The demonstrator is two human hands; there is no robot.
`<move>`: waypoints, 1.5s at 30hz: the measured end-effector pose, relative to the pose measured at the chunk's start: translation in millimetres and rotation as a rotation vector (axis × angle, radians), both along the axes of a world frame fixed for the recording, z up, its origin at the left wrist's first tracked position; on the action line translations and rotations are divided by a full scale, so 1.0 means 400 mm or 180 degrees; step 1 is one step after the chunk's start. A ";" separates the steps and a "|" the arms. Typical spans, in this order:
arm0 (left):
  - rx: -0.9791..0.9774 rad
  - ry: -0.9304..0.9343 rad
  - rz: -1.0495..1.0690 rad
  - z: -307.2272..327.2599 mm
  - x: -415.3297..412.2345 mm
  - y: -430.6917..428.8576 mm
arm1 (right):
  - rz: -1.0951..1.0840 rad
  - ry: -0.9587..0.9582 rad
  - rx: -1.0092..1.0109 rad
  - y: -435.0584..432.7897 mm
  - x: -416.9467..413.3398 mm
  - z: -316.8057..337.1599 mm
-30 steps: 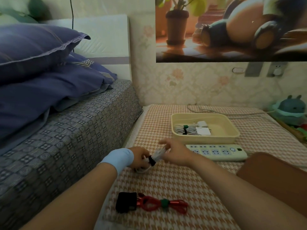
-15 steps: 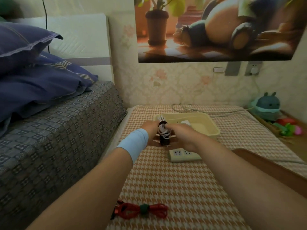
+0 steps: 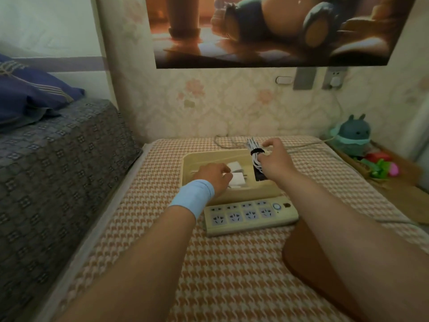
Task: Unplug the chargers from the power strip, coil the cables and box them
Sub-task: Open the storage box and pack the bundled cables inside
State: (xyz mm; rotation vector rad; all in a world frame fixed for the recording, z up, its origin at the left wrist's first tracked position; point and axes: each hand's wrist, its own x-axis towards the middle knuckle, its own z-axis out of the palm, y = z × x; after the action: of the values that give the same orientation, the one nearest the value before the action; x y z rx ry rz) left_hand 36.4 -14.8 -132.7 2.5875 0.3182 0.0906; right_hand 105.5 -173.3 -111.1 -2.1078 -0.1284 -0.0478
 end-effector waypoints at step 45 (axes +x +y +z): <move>0.1203 0.2998 -0.0821 0.055 -0.546 0.055 | 0.3399 0.0266 -0.2846 0.124 -0.578 -0.025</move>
State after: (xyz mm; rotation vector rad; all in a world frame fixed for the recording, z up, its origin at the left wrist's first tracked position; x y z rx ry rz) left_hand -182.0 7.3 -110.5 2.8337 0.3019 -1.2905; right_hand -125.9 -123.7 -121.2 -2.5968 -1.4071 0.8690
